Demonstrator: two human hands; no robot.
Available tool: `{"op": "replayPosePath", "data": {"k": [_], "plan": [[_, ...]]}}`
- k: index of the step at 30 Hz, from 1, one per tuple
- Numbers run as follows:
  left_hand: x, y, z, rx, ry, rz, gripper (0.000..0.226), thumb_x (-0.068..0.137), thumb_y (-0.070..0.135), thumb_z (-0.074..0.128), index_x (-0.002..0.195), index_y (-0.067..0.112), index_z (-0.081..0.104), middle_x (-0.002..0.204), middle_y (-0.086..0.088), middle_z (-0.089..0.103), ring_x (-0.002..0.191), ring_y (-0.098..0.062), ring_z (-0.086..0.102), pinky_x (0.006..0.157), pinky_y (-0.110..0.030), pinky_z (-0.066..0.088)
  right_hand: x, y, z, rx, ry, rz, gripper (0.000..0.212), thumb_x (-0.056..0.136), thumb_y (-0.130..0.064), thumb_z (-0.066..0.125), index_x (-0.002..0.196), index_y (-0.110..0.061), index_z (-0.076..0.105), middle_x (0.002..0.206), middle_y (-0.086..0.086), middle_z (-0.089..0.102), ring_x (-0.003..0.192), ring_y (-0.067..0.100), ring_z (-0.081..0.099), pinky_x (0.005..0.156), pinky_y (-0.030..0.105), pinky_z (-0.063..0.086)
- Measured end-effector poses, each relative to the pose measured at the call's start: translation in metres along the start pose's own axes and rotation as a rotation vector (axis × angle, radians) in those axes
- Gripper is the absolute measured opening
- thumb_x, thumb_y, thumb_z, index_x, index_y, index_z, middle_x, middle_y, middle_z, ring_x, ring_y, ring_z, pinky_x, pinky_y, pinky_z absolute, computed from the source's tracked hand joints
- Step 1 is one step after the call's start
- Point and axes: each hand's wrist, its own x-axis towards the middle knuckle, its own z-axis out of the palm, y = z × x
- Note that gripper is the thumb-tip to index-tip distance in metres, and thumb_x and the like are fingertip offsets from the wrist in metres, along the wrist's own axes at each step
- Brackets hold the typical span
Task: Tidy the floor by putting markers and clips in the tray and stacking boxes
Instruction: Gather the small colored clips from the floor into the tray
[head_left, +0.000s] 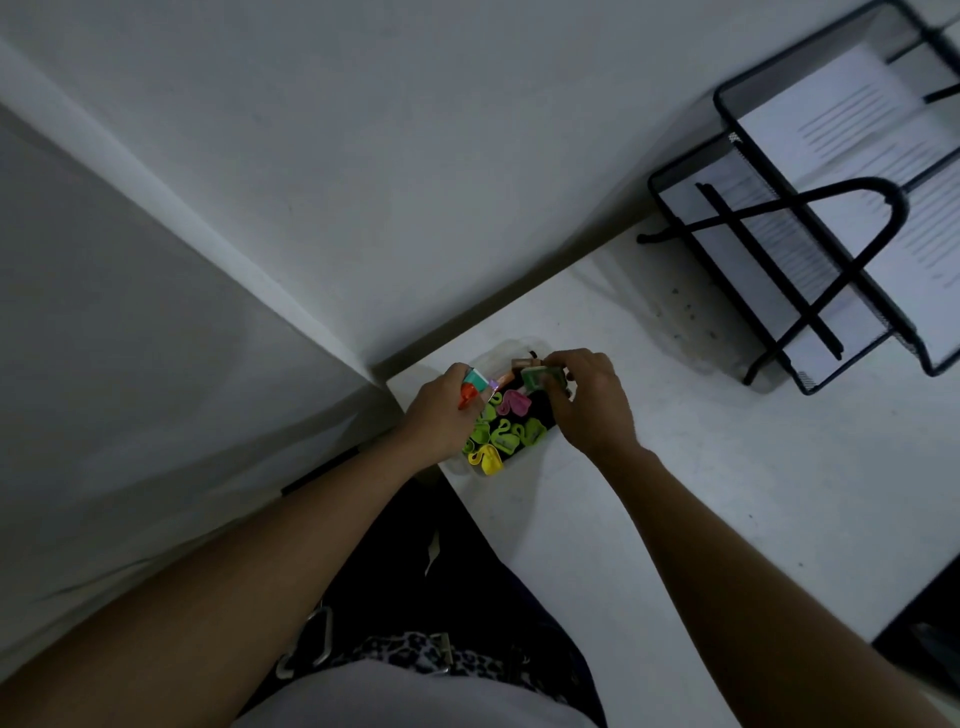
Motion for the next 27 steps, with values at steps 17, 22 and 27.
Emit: {"op": "replayPosePath", "data": {"k": [17,22,27], "plan": [[0.002,0.0,0.002,-0.053,0.001,-0.017,0.032,0.094,0.037,0.052,0.117,0.014,0.048,0.098,-0.009,0.065,0.079,-0.018,0.063,0.057,-0.03,0.051,-0.01,0.012,0.003,-0.141,-0.003,0.149,0.026,0.088,-0.033,0.063,0.101,-0.011,0.067,0.115,0.008,0.053,0.103,0.023,0.05,0.074,0.033,0.049],[0.003,0.007,0.003,-0.066,0.001,-0.009,0.032,0.092,0.044,0.053,0.106,0.015,0.054,0.089,-0.005,0.065,0.076,-0.017,0.061,0.057,-0.028,0.045,-0.007,-0.009,0.0,0.129,0.006,0.109,0.024,0.091,-0.034,0.058,0.109,-0.02,0.065,0.104,0.0,0.062,0.088,0.013,0.058,0.072,0.027,0.052],[0.005,0.014,0.004,-0.091,-0.032,0.044,0.031,0.09,0.04,0.057,0.109,0.016,0.058,0.094,-0.003,0.064,0.085,-0.018,0.062,0.065,-0.028,0.048,-0.003,-0.024,0.0,0.377,-0.274,0.141,0.028,0.094,-0.038,0.055,0.117,-0.027,0.065,0.104,-0.007,0.07,0.09,0.005,0.066,0.079,0.022,0.054]]}}
